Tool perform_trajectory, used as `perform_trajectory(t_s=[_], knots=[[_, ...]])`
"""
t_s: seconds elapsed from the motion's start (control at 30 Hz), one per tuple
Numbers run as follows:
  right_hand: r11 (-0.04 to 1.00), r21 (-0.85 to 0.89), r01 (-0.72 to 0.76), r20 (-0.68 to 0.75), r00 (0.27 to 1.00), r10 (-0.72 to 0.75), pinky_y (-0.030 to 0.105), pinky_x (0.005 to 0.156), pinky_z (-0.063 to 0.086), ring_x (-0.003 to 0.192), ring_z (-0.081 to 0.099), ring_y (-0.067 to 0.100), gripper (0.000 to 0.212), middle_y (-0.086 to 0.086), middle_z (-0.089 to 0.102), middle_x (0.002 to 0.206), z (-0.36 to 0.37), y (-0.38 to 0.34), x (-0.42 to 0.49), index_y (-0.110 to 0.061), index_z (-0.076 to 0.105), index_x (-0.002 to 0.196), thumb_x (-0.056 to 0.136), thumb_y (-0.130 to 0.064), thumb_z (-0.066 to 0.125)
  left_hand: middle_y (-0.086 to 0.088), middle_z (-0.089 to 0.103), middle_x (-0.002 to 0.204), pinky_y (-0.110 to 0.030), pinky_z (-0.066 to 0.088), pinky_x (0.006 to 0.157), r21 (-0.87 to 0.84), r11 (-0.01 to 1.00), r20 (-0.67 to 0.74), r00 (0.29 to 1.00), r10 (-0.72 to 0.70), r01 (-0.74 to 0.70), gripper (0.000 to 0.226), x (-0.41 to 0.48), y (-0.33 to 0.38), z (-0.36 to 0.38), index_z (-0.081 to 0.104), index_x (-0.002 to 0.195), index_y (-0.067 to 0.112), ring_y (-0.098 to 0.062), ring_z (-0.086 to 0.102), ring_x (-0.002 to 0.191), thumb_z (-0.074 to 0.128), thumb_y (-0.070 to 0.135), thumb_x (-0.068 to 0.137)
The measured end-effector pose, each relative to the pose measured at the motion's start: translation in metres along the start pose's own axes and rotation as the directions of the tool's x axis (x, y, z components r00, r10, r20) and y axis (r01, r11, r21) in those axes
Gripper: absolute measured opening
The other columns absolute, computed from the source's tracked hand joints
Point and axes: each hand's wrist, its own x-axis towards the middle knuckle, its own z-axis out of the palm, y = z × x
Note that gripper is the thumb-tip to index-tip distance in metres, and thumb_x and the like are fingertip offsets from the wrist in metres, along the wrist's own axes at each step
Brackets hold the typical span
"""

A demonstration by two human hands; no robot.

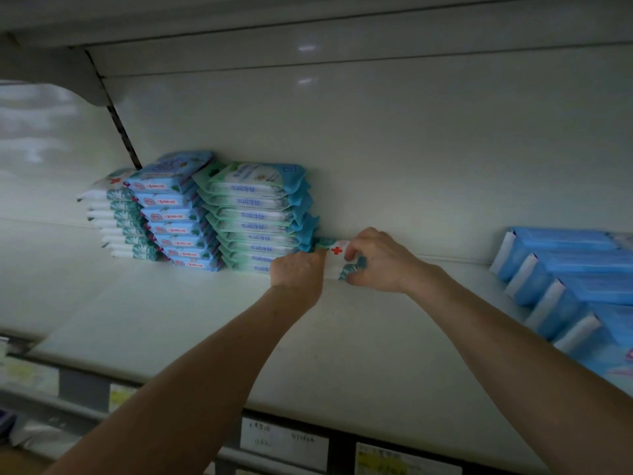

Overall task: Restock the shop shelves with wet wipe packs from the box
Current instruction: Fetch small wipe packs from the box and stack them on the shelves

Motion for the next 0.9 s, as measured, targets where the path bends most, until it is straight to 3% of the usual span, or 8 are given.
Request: perform_trajectory(t_s=[0.2,0.4,0.57,0.73,0.9], knots=[[0.999,-0.050,0.019,-0.044,0.999,-0.021,0.031,0.091,0.042,0.114,0.045,0.022,0.023,0.003,0.047,0.124,0.008,0.002,-0.002,-0.016,0.059,0.110,0.088,-0.012,0.062,-0.003,0.063,0.107,-0.031,0.038,0.070,0.057,0.998,-0.016,1.000,-0.003,0.003,0.025,0.006,-0.004,0.001,0.053,0.122,0.028,-0.024,0.062,0.100,0.046,0.019,0.100],[0.975,-0.222,-0.002,-0.021,1.000,-0.003,0.037,0.091,0.043,0.113,0.047,0.026,0.024,0.006,0.052,0.120,0.000,-0.011,0.000,-0.017,0.061,0.112,0.092,-0.030,0.058,-0.003,0.064,0.104,-0.033,0.039,0.070,0.061,0.998,-0.038,0.999,0.032,-0.029,0.028,0.005,-0.007,0.001,0.051,0.124,0.025,-0.024,0.063,0.097,0.045,0.015,0.098],[0.974,-0.215,-0.067,-0.088,0.995,0.049,0.038,0.082,0.048,0.107,0.052,0.029,0.025,0.011,0.052,0.117,0.008,-0.020,0.000,-0.009,0.065,0.112,0.093,-0.023,0.056,-0.003,0.063,0.102,-0.033,0.040,0.069,0.066,0.998,-0.044,0.999,0.015,-0.012,0.030,0.002,-0.007,0.003,0.050,0.127,0.026,-0.024,0.063,0.095,0.047,0.015,0.099],[0.962,-0.255,-0.094,-0.058,0.995,0.082,0.034,0.075,0.040,0.107,0.052,0.029,0.024,0.011,0.051,0.117,0.006,-0.026,-0.001,-0.009,0.062,0.114,0.094,-0.018,0.054,-0.004,0.063,0.105,-0.034,0.040,0.070,0.095,0.995,-0.010,1.000,0.029,-0.028,0.035,-0.001,-0.005,-0.002,0.046,0.129,0.024,-0.024,0.062,0.095,0.048,0.011,0.096],[0.952,-0.304,-0.020,-0.076,0.997,-0.003,0.036,0.083,0.040,0.111,0.048,0.028,0.023,0.010,0.052,0.118,-0.001,-0.048,-0.006,-0.013,0.062,0.115,0.096,-0.017,0.050,-0.006,0.064,0.110,-0.031,0.039,0.073,0.023,0.999,-0.041,0.998,0.039,-0.039,0.036,-0.021,-0.011,-0.004,0.045,0.133,0.024,-0.027,0.062,0.100,0.046,0.015,0.097]])
